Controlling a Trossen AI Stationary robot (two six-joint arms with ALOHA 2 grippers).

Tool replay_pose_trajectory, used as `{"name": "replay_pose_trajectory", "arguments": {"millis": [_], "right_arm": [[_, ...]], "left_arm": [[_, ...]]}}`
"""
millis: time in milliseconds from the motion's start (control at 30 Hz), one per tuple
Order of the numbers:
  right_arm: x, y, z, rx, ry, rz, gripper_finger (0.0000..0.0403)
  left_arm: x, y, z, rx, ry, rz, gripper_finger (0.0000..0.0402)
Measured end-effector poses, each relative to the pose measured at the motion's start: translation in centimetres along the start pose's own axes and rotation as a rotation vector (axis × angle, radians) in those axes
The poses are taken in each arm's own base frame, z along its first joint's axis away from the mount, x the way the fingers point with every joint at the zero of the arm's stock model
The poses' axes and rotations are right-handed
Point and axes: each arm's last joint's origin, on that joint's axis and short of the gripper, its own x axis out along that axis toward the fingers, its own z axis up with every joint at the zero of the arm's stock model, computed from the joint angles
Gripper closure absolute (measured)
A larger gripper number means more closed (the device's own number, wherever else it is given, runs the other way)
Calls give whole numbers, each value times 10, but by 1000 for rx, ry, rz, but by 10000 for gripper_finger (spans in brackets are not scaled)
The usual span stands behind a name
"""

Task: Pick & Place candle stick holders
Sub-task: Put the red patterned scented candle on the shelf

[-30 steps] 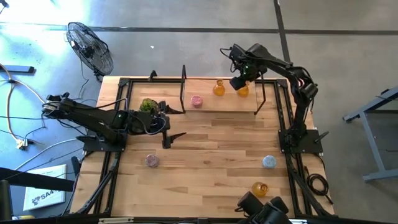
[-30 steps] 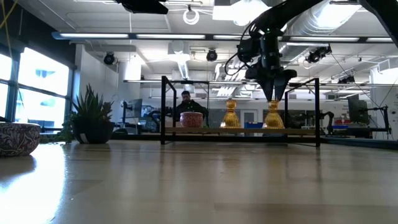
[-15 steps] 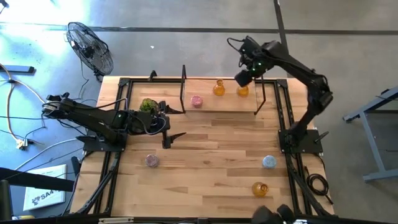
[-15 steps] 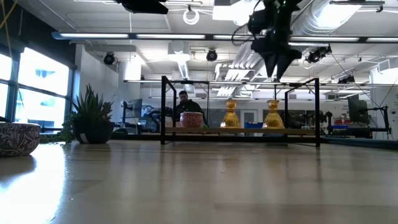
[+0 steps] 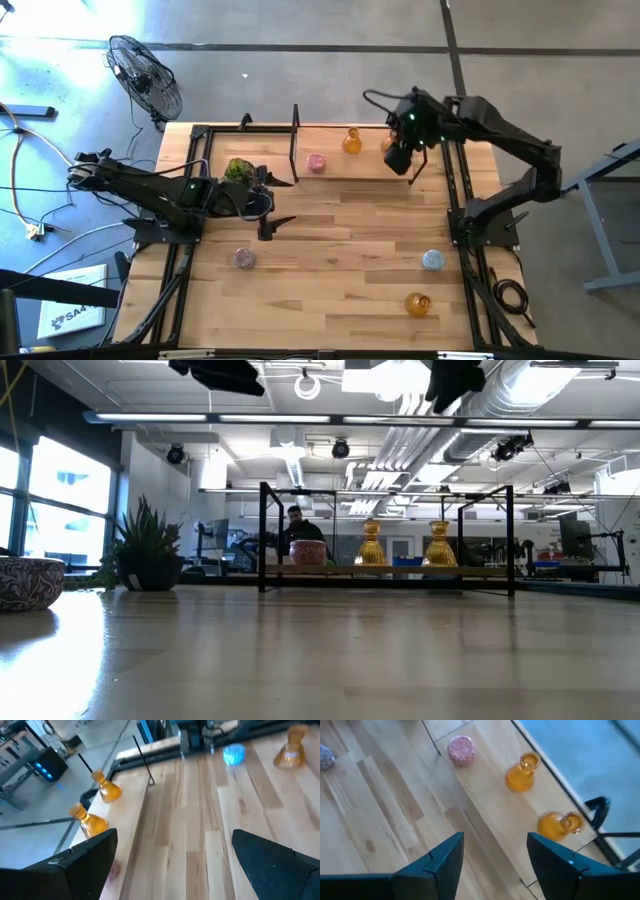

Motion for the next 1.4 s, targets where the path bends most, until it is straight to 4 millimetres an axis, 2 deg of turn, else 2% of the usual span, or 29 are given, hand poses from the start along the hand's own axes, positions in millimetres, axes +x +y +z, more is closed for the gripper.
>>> {"name": "replay_pose_trajectory", "arguments": {"millis": [300, 433, 600, 767, 1000, 1133, 1233, 1400], "right_arm": [[-14, 41, -15, -98, -47, -38, 193], [-17, 53, -19, -130, -68, -54, 192], [-20, 62, -23, -136, -98, -89, 192], [-23, 70, -26, -129, -149, -147, 191], [-25, 83, -31, -134, -164, -139, 191], [-20, 97, -35, -158, -163, -150, 190], [-12, 110, -37, -177, -142, -144, 191], [5, 131, -40, -216, -96, -138, 190]], "left_arm": [[0, -4, -4, 74, 18, -128, 16], [-2, -3, -7, 73, 84, -50, 16], [-14, -8, -2, 94, 137, 86, 16], [-32, -21, 10, 98, 121, 98, 16], [-56, -45, 9, 153, 120, 61, 16], [-67, -57, 5, 212, 124, -19, 16], [-74, -64, -5, 261, 211, -186, 16], [-82, -65, -17, 25, 445, -368, 16]]}}
